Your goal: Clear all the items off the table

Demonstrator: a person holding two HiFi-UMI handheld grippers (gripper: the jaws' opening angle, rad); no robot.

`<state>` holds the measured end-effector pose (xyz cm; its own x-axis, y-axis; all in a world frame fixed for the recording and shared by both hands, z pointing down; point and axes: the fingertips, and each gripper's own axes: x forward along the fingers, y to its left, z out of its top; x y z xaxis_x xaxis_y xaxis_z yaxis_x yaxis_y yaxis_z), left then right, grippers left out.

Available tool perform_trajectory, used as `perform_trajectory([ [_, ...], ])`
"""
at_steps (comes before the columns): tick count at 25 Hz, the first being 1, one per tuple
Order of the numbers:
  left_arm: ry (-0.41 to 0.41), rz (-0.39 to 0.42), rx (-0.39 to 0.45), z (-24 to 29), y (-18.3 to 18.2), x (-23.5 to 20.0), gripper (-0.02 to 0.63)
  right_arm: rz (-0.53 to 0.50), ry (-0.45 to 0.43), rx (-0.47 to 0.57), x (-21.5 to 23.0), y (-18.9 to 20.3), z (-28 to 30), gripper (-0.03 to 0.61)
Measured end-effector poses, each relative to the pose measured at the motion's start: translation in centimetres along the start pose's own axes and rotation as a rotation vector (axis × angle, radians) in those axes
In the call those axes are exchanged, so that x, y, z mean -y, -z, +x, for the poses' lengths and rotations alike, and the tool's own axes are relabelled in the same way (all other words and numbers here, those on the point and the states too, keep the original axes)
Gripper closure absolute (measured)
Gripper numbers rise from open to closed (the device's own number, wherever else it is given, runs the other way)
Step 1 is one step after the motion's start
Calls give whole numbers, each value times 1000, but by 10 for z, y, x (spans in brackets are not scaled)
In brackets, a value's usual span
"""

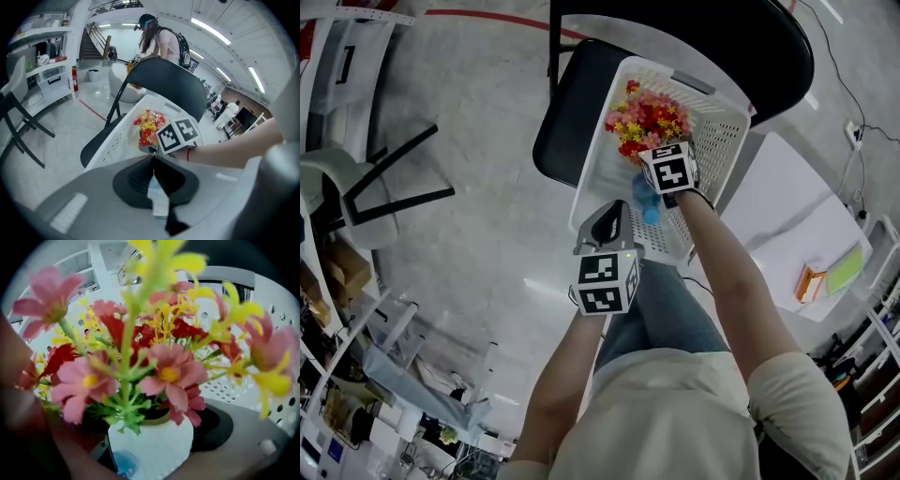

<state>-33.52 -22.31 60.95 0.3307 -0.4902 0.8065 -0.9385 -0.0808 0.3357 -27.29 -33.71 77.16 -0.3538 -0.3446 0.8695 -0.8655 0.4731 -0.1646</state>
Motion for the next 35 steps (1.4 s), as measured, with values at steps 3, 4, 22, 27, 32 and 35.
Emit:
perform_trajectory([
  [3,-8,0,6,-4,1,0,604,19,10,0,-1,2,-8,100],
  [4,-9,0,9,-6,0,1,604,21,14,2,-1,3,-11,100],
  [22,-8,42,88,-59,-8,25,604,55,28,39,-18,-8,-81,101],
  [27,-10,51,111,-73,-8,28,604,81,39,66,-19,-12,-101,109],
  [32,-21,46,130,-87,-7,27,604,106,41,100,-25,-13,-123,141],
  [35,-32,47,141,-95,-5,27,604,125,54,130,-27,-14,-139,188],
])
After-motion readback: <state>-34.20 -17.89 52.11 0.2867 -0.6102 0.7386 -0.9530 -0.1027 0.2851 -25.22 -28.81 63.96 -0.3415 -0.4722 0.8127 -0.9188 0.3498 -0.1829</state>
